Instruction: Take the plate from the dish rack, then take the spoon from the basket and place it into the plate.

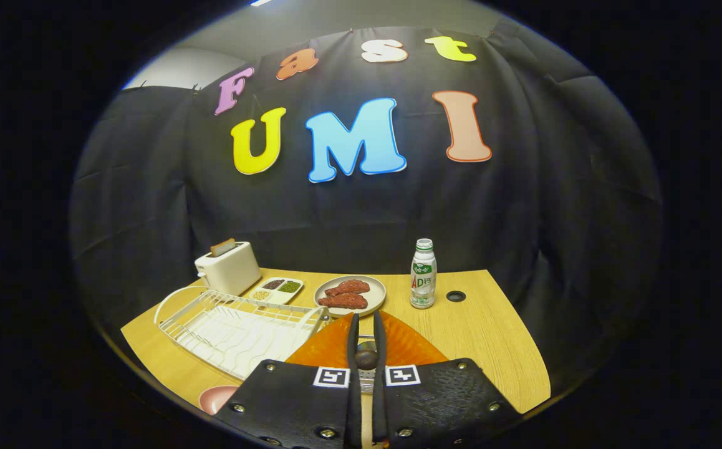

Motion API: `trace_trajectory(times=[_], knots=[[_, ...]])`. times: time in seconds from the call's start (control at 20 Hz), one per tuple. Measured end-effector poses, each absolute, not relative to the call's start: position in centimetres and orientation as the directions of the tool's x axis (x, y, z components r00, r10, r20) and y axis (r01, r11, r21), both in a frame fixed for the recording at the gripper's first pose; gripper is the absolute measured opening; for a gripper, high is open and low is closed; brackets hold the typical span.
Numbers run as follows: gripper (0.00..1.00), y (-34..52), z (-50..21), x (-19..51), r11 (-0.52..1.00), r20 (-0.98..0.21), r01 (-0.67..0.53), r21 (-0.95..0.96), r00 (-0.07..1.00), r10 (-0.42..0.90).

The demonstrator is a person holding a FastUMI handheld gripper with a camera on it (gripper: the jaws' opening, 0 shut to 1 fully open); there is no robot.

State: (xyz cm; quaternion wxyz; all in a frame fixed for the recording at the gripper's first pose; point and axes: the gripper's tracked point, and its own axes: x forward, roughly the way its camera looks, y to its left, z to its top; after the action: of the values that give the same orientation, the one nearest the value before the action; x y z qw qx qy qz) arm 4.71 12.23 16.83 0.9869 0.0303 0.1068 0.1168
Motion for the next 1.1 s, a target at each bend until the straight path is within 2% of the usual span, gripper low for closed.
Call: trace_trajectory(times=[0.3,0.65,1.1], knots=[[0.07,17.4,18.7,-1.6,0.929,-0.184,-0.359,0.095,0.910,0.370],[0.07,23.0,14.3,-6.1,0.871,-0.289,-0.479,0.109,0.823,0.489],[0.07,27.5,9.2,-7.1,0.811,-0.383,-0.580,0.076,0.734,0.560]])
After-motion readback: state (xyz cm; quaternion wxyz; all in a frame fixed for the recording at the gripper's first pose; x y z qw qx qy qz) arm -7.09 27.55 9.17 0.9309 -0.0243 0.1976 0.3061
